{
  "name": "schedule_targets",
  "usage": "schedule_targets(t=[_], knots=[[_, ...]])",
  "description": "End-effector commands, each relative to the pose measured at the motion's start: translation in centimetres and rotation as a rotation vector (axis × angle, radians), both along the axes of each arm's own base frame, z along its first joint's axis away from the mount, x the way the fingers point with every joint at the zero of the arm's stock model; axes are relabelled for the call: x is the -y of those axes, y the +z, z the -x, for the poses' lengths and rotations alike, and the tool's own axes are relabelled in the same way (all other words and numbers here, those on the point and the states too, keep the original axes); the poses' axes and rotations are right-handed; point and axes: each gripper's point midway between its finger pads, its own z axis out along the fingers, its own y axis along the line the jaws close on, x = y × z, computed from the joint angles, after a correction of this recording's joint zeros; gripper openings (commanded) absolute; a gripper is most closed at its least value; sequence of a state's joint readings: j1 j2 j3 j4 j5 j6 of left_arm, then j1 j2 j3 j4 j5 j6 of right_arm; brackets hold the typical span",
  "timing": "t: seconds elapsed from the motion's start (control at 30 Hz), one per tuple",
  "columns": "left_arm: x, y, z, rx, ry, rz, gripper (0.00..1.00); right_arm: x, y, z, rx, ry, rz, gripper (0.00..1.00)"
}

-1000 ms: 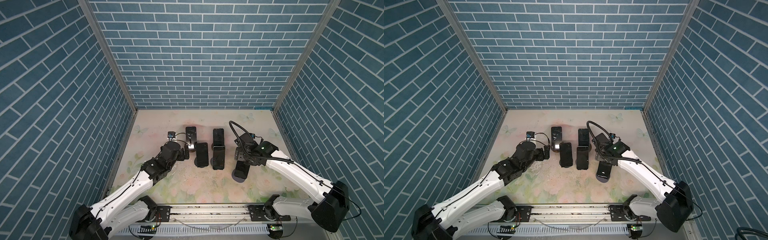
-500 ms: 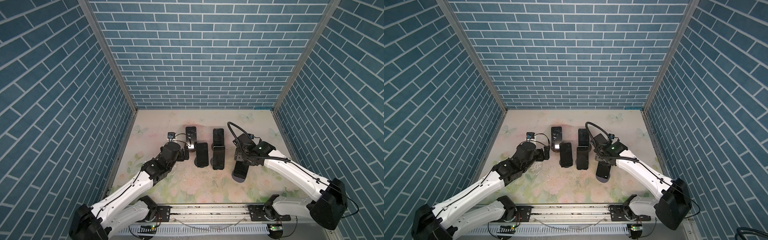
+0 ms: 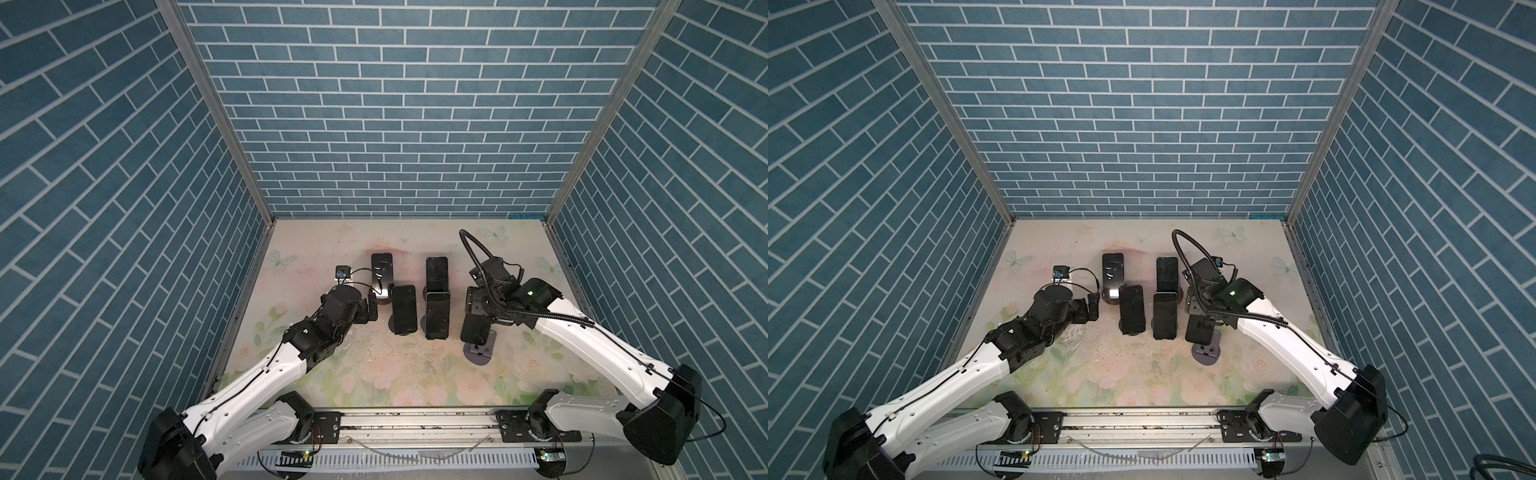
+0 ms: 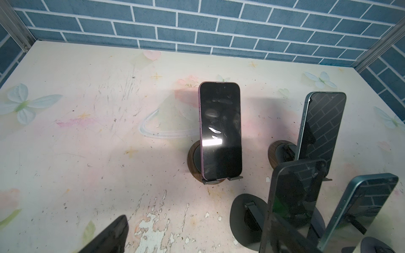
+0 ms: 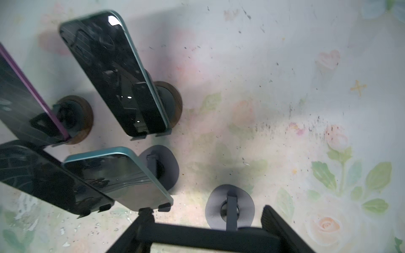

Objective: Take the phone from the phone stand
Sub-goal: 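Lift the black phone off the stand with the right gripper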

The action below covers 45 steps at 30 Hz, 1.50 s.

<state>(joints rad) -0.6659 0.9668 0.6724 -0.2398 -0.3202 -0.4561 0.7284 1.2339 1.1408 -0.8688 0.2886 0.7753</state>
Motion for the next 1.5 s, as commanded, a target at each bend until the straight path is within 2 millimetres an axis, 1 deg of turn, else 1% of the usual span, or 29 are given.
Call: schedule_targets(t=[0.0,0.13,0.23,0.33,0.5,0.57,0.7,0.83,1.13,1.33,1.47], knots=[[-0.2,-0.1,0.1,0.004,0.002,-0.01,1.0,-1.2,4.7,-1.6,0.134,0.046,-0.052,0.46],[-0.3,-0.1,0.2,0.002,0.008,-0.01,1.0,-1.4,6.7,-3.3,0.204,0.048,-0.046,0.45],[-0.5,-0.1,0.4,-0.002,0.012,-0.016,1.0,-1.5,7.3,-4.6,0.219,0.045,-0.063,0.45],[-0.8,0.0,0.6,-0.001,0.017,-0.017,1.0,-1.3,7.2,-6.0,0.22,0.033,-0.094,0.44],[-1.4,0.1,0.8,0.005,0.035,-0.019,1.0,-0.3,6.1,-7.9,0.2,0.005,-0.112,0.43],[-1.5,0.0,0.9,0.005,0.038,-0.016,1.0,0.2,5.3,-8.4,0.19,0.001,-0.098,0.42],[-1.6,-0.1,1.0,0.0,0.041,-0.02,1.0,0.7,3.5,-9.0,0.163,0.0,-0.061,0.42],[-1.6,0.0,1.0,0.0,0.044,-0.023,1.0,1.7,1.1,-9.4,0.127,-0.007,-0.031,0.42],[-1.0,0.1,0.5,0.0,0.035,-0.012,1.0,3.2,-4.2,-9.9,0.012,0.053,0.085,0.43],[-0.7,0.1,0.2,-0.002,0.03,-0.01,1.0,3.4,-7.5,-10.7,-0.063,0.09,0.099,0.43],[-0.6,0.0,0.1,-0.007,0.029,-0.013,1.0,2.9,-8.9,-11.7,-0.081,0.118,0.094,0.43]])
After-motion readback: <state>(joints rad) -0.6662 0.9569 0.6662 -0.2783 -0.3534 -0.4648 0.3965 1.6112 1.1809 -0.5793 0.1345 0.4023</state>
